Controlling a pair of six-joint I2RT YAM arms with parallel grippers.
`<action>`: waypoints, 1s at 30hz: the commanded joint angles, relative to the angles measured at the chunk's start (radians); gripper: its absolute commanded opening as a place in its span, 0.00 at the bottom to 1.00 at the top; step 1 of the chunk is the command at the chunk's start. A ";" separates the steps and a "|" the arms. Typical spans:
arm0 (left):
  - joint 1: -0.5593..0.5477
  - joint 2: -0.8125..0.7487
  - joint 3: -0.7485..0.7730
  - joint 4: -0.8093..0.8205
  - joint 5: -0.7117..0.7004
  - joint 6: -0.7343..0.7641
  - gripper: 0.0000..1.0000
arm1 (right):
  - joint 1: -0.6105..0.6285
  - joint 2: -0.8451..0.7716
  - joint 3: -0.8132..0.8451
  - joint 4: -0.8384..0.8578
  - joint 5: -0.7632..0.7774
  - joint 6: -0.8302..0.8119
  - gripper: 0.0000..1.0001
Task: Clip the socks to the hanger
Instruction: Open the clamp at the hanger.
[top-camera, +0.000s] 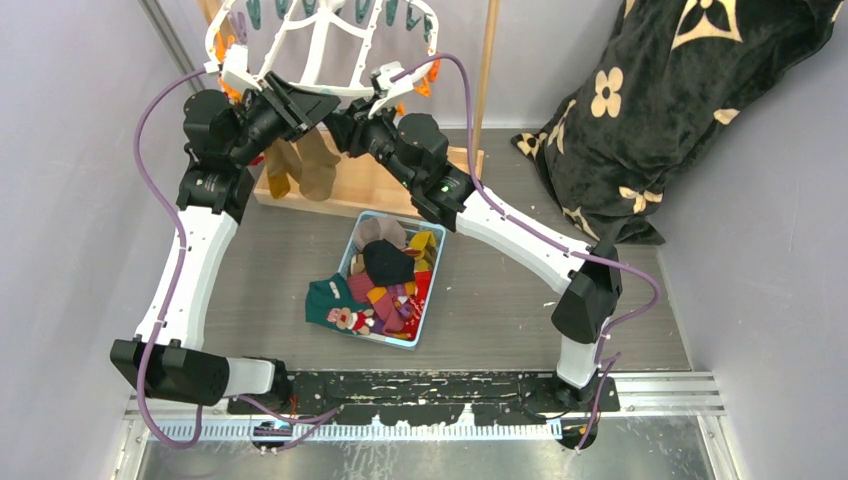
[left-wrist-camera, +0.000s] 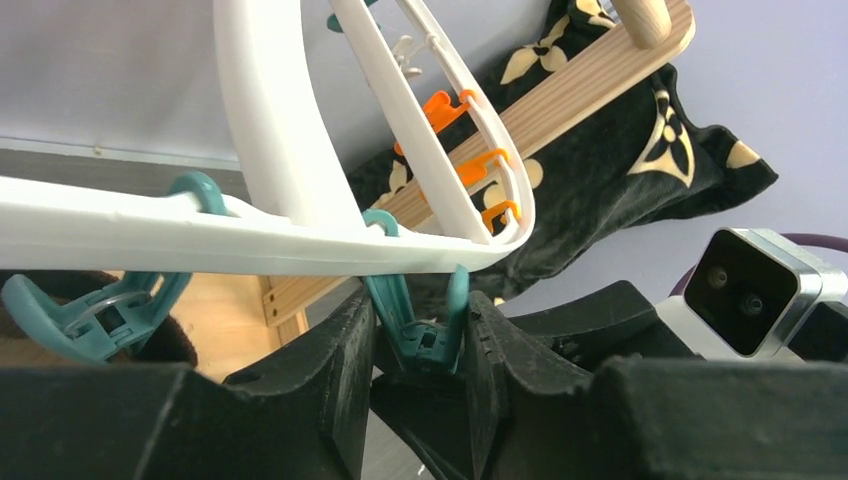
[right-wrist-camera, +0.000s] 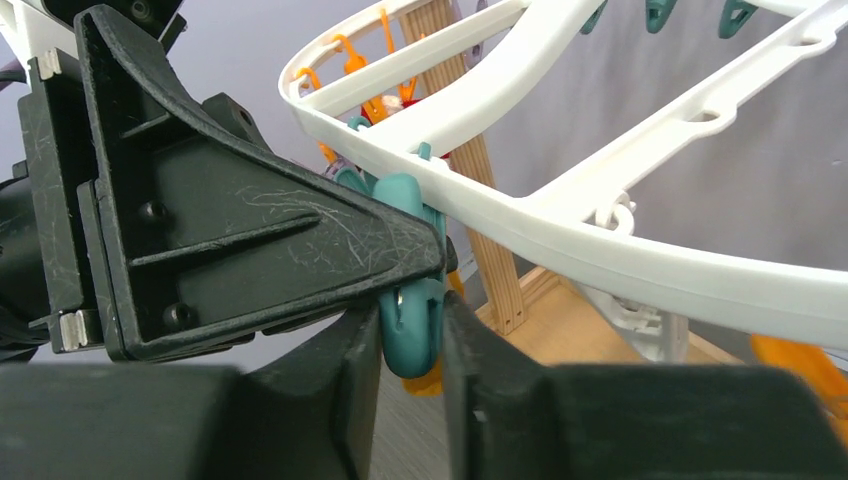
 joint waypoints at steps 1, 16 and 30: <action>0.003 -0.008 0.030 0.056 -0.056 0.029 0.00 | 0.016 -0.048 0.009 0.028 -0.039 -0.002 0.42; 0.004 -0.019 0.037 0.004 -0.078 0.074 0.00 | 0.001 -0.533 -0.457 -0.193 0.138 -0.175 1.00; 0.003 -0.019 0.056 -0.008 -0.117 0.131 0.00 | -0.007 -0.570 -0.482 -0.510 -0.134 -0.225 0.93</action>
